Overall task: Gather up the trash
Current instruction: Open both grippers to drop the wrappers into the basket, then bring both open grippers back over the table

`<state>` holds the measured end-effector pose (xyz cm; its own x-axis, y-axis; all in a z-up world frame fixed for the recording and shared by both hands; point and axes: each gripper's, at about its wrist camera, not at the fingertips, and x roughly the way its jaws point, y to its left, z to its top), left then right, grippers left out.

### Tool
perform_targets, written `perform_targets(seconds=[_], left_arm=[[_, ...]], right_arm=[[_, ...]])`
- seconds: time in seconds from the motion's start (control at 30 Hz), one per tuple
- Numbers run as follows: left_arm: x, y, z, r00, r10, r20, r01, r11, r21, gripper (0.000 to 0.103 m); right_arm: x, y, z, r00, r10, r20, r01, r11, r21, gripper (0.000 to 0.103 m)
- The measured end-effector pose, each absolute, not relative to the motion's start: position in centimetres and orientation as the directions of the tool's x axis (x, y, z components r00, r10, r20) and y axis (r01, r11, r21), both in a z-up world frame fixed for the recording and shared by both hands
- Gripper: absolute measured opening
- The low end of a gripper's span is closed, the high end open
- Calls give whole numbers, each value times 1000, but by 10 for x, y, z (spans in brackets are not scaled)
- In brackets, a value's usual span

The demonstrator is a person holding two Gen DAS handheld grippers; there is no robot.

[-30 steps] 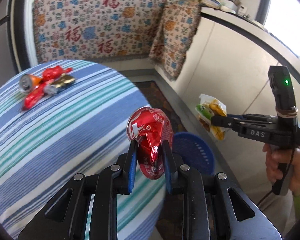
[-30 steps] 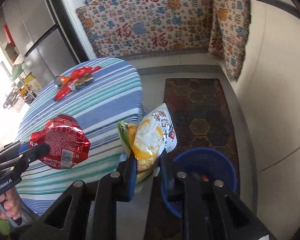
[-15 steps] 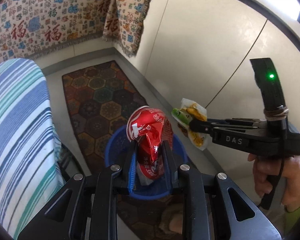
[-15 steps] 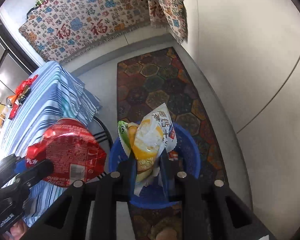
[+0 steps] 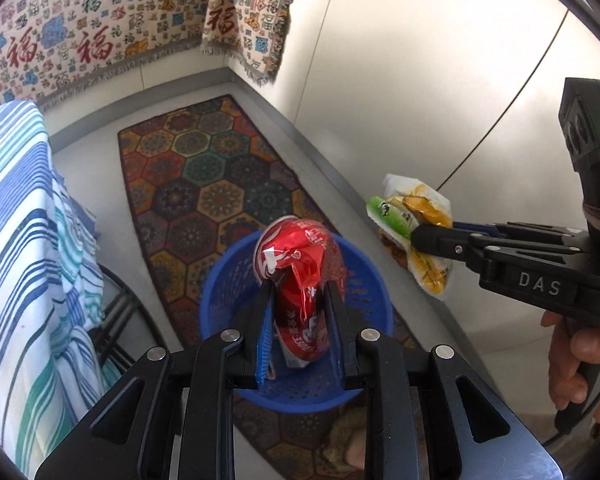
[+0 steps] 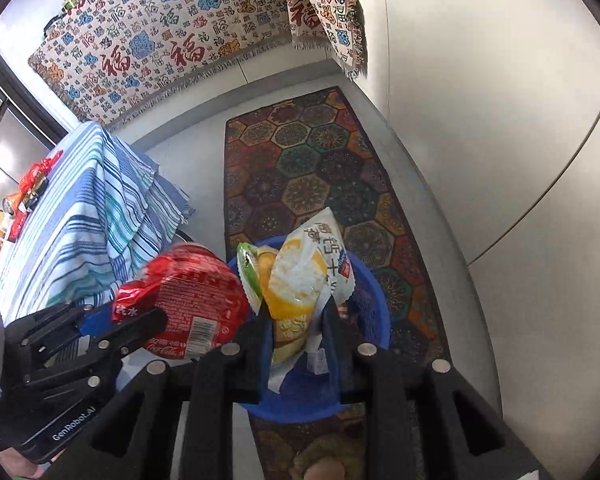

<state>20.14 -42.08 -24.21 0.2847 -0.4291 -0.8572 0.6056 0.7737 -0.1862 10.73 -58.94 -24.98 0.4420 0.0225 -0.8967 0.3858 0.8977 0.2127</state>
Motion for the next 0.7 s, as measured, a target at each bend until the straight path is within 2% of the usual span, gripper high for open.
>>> perform_targets(seconds=[0.07,0.1,0.13,0.43,0.6,0.7], left_arm=[[209,-425,-247,257,-440,-860,602,769,-214,32],[213,-425,-249,248,-445,-860,595,771,-227,47],[215,-424,-248,249,-452,-856,588,773,-237,51],[198,-391,-216,307,-478,-823,580,779,-236,51],[173,-331,-188,376,-452,-809,566,803,-186,53],[165,-277,-182,442,-389,-808,505,853,-134,54]], right_arm=[[107,-591,-249,459,24,-888,392,891,226,57],[108,-591,-248,464,22,-886,395,890,229,57],[107,-592,-246,468,17,-884,397,889,227,57],[105,-582,-218,535,-36,-844,378,904,201,57],[109,-552,-201,572,-84,-816,327,936,133,57],[112,-523,-190,608,-110,-787,280,956,83,57]])
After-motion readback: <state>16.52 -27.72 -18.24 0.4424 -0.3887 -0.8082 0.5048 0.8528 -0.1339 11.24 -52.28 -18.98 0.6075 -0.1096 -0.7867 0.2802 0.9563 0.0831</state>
